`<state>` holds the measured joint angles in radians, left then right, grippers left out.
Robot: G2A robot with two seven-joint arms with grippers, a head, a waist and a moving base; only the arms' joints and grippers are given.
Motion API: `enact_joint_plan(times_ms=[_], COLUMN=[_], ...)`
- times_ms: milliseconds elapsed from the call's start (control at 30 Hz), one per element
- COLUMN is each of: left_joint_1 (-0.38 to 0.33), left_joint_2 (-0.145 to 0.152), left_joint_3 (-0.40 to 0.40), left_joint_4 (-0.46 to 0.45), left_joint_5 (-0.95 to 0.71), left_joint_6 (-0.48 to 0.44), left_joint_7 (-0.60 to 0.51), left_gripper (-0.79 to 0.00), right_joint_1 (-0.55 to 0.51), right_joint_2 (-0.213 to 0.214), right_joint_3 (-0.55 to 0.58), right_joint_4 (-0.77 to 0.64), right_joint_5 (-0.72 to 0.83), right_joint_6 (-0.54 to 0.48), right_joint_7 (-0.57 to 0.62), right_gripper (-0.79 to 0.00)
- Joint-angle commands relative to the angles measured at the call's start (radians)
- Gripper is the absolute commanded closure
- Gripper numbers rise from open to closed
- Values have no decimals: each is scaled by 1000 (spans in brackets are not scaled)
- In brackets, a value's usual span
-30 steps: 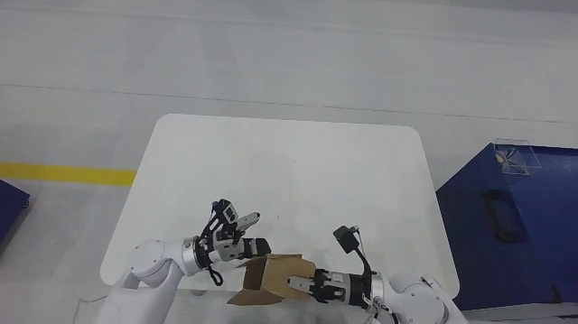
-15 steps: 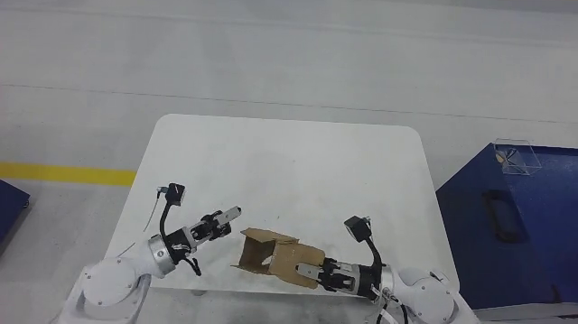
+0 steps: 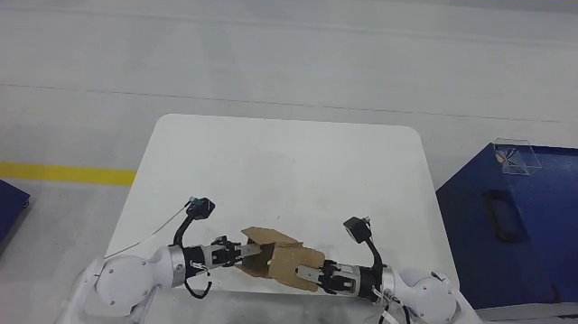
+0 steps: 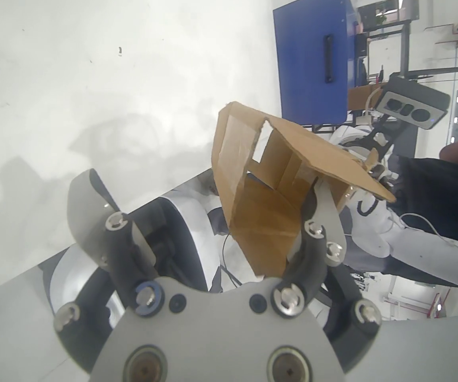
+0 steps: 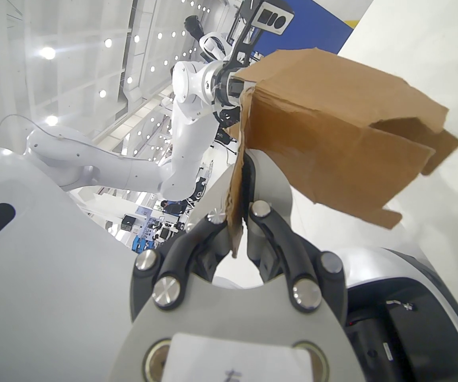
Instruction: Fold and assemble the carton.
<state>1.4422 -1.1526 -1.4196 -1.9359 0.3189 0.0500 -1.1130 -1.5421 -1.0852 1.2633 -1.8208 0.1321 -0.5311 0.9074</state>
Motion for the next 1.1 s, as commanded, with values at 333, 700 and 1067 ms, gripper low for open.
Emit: enact_joint_plan(times_ms=[333,700,1067], left_joint_1=[-50,-56,-62], left_joint_2=[8,14,4], left_joint_3=[103,93,49], left_joint_4=[30,68,130], left_joint_5=[87,-62,-352], left_joint_6=[13,-7,82], left_joint_7=[-41,-35,40], left_gripper=[0,0,0], right_joint_1=[4,8,-23], right_joint_2=[7,13,17], right_joint_3=[-22,-5,81], right_joint_4=[-7,2,-18], right_joint_5=[31,13,71], right_joint_6=[6,15,-19], right_joint_7=[23,-27,-172], right_gripper=[0,-754,-785])
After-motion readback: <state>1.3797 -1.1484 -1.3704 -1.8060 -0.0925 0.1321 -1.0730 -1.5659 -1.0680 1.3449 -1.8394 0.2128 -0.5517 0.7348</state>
